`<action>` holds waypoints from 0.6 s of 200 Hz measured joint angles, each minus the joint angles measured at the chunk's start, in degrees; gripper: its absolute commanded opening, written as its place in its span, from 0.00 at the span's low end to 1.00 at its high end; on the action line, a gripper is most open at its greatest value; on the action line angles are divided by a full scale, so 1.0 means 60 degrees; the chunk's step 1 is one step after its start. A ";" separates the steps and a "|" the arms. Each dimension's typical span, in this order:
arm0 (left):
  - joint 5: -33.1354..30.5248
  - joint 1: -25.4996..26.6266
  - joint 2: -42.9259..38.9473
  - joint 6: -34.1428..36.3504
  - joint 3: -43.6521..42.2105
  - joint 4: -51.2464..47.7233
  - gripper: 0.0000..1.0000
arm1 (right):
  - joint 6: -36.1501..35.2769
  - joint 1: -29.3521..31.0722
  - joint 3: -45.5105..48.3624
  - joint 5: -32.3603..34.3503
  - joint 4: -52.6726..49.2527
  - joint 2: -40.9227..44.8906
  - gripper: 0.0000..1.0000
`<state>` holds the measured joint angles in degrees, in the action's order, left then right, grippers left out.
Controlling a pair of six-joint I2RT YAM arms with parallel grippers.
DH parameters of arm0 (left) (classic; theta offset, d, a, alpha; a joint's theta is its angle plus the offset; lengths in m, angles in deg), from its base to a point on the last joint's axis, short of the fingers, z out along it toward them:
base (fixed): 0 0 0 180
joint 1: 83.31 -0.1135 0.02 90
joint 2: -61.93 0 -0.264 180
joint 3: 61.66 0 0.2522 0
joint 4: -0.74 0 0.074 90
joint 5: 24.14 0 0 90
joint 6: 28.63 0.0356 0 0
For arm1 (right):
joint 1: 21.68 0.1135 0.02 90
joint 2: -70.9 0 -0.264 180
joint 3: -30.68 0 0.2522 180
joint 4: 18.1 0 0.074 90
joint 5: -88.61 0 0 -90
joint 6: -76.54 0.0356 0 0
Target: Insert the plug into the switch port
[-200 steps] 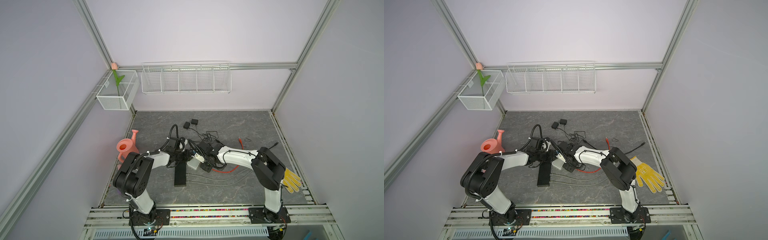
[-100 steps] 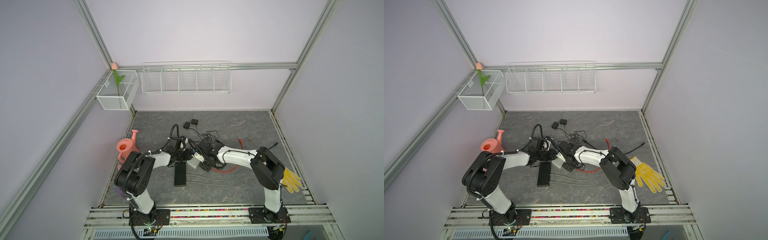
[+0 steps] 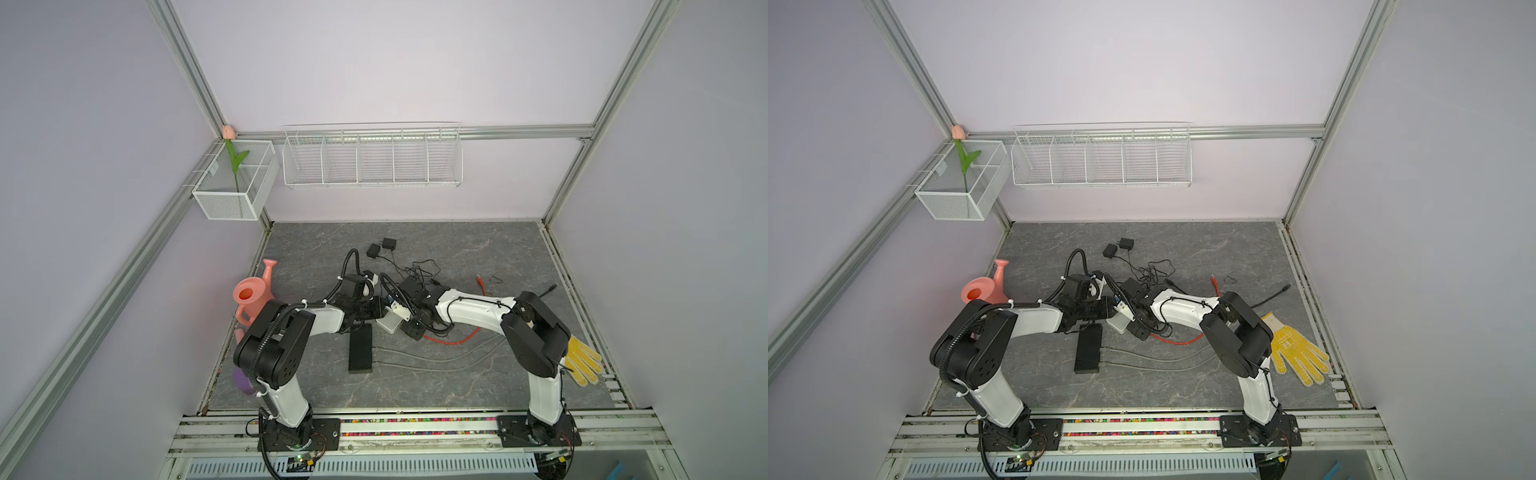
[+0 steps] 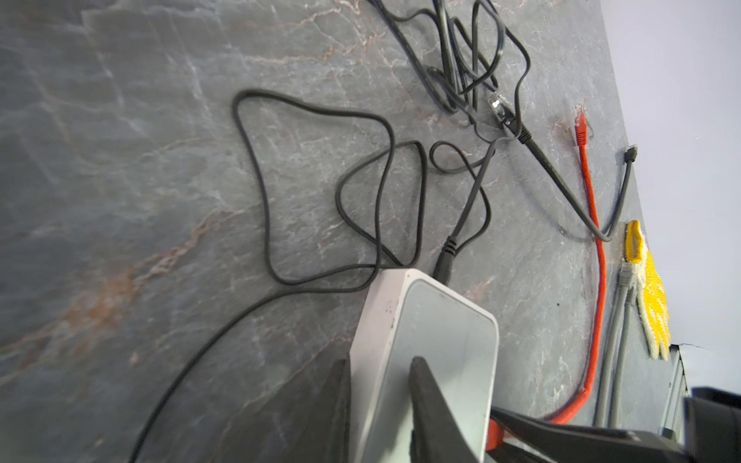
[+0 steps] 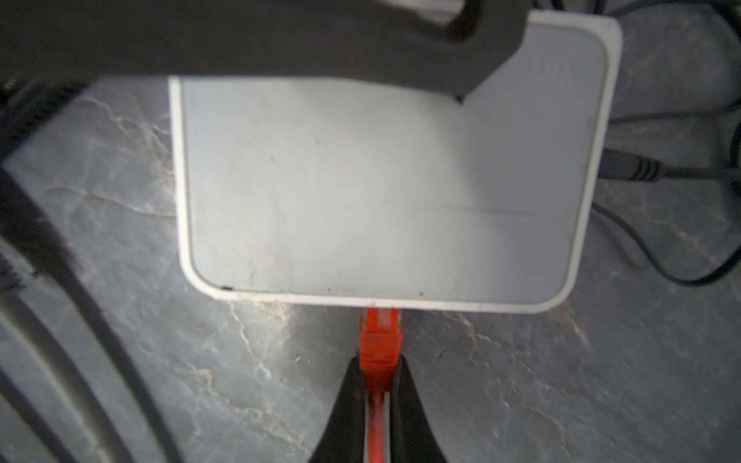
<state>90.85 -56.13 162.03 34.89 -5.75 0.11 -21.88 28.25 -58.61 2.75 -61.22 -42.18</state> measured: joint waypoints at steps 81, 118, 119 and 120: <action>-0.0277 0.0229 0.0266 -0.0007 -0.0066 0.0812 0.24 | -0.0382 -0.0324 -0.0022 -0.0146 0.0000 -0.0004 0.07; -0.0284 0.0233 0.0266 -0.0011 -0.0164 0.1024 0.24 | -0.0667 -0.0488 -0.0168 -0.0488 -0.0182 -0.0080 0.07; -0.0284 0.0233 0.0266 -0.0011 -0.0168 0.1027 0.24 | -0.0670 -0.0492 -0.0171 -0.0492 -0.0186 -0.0080 0.07; -0.0284 0.0233 0.0266 -0.0015 -0.0168 0.1031 0.24 | -0.0674 -0.0499 -0.0171 -0.0510 -0.0193 -0.0084 0.06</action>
<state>89.15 -54.73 163.62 34.81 -6.75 6.29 -25.93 25.26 -59.64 -0.31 -62.38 -42.68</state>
